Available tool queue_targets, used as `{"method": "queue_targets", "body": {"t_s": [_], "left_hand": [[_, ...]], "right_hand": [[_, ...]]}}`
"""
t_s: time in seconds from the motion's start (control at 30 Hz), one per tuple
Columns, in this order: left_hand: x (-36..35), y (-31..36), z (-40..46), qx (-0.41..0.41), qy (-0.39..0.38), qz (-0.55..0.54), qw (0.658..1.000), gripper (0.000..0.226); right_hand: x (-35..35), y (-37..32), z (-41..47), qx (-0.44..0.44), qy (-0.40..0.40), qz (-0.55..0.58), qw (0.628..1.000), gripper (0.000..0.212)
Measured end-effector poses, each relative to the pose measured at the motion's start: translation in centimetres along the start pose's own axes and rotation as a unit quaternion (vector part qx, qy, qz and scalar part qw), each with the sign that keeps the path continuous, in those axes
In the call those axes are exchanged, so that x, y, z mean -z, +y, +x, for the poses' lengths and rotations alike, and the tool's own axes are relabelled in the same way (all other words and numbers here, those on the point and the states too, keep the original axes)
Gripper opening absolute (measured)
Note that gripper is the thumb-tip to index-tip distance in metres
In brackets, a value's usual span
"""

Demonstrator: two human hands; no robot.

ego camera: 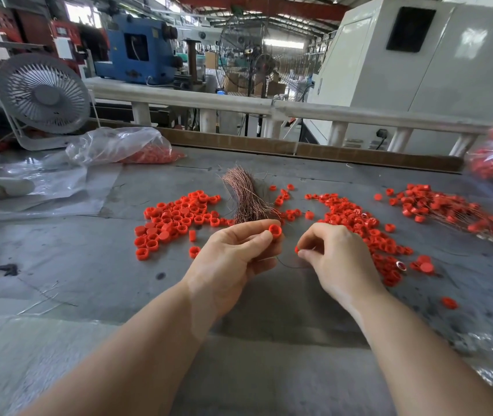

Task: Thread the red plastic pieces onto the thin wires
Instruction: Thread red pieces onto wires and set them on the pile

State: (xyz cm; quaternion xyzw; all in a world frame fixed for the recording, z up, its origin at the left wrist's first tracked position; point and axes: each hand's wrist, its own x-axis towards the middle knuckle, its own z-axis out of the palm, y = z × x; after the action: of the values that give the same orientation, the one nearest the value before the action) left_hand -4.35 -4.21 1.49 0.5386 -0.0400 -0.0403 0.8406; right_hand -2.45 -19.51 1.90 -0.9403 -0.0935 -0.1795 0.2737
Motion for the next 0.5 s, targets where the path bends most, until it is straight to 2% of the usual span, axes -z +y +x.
{"method": "queue_targets", "body": {"t_s": [0.1,0.2,0.37,0.5], "left_hand": [[-0.1,0.1,0.0,0.001,0.001,-0.001,1.000,0.018],[-0.1,0.1,-0.1,0.000,0.001,0.000,1.000,0.019],[-0.2,0.1,-0.1,0.000,0.001,0.000,1.000,0.019],[-0.1,0.1,-0.1,0.001,0.002,0.001,1.000,0.019]], "right_hand": [[-0.1,0.0,0.0,-0.004,0.005,0.040,0.999,0.018],[0.1,-0.2,0.1,-0.004,0.009,0.143,0.990,0.025],[0.6,-0.8,0.2,0.008,0.025,0.314,0.949,0.024],[0.7,-1.3,0.1,0.033,0.047,0.343,0.938,0.023]]}}
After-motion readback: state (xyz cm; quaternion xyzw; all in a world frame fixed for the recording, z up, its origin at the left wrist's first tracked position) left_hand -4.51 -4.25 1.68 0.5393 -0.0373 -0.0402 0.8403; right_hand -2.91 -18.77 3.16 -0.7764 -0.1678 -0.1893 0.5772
